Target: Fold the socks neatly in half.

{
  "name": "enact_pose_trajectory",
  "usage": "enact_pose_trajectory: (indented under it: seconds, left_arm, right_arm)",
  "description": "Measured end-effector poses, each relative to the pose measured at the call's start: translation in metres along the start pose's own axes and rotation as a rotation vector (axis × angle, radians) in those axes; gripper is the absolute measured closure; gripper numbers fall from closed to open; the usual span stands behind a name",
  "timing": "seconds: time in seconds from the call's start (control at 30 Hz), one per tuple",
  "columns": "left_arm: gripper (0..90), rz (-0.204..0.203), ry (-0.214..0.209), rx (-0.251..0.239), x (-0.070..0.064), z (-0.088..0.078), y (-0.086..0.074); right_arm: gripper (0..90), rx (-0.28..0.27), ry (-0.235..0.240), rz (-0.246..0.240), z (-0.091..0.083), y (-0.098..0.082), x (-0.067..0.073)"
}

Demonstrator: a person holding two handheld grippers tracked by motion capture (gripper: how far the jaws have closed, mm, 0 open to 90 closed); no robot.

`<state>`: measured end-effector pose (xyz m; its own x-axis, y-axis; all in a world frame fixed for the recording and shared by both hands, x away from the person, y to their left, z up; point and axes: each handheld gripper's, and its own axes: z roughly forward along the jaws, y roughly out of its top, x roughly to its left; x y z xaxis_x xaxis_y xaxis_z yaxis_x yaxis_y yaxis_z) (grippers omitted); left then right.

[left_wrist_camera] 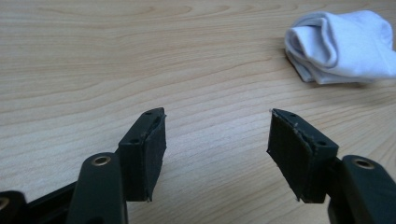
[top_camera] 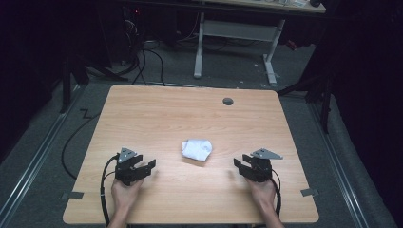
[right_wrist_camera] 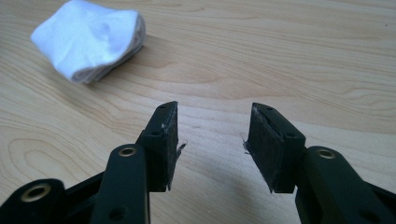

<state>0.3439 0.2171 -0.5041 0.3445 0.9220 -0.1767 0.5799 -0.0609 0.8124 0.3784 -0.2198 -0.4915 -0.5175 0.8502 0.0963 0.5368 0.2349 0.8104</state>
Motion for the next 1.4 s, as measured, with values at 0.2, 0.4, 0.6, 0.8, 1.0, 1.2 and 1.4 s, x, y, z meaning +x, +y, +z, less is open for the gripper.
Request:
enact_pose_trajectory:
  seconds: [0.2, 0.4, 0.6, 0.8, 1.0, 1.2, 1.4]
  left_arm:
    - [37.3, -0.008, 0.016, 0.01, 0.003, 0.003, -0.002]
    - [37.3, 0.002, 0.034, 0.021, 0.003, 0.006, -0.002]
    - [37.3, 0.032, 0.071, 0.038, 0.0, 0.01, 0.0]
    - [37.0, 0.059, 0.092, 0.054, -0.003, 0.013, 0.002]
    - [35.9, 0.072, 0.105, 0.067, -0.005, 0.015, 0.002]
    - [34.2, 0.076, 0.115, 0.072, -0.005, 0.015, 0.002]
    - [31.3, 0.119, 0.14, 0.089, -0.011, 0.017, 0.001]
  right_arm:
    - [52.5, 0.01, -0.016, 0.013, 0.001, -0.006, -0.006]
    - [50.6, 0.026, -0.039, 0.012, 0.003, -0.009, -0.011]
    - [49.4, 0.053, -0.063, 0.001, 0.008, -0.014, -0.015]
    - [48.4, 0.07, -0.088, 0.002, 0.011, -0.015, -0.016]
    - [47.3, 0.07, -0.117, -0.015, 0.012, -0.015, -0.016]
    - [42.6, 0.08, -0.143, -0.031, 0.014, -0.015, -0.014]
    - [39.6, 0.082, -0.149, -0.023, 0.014, -0.015, -0.015]
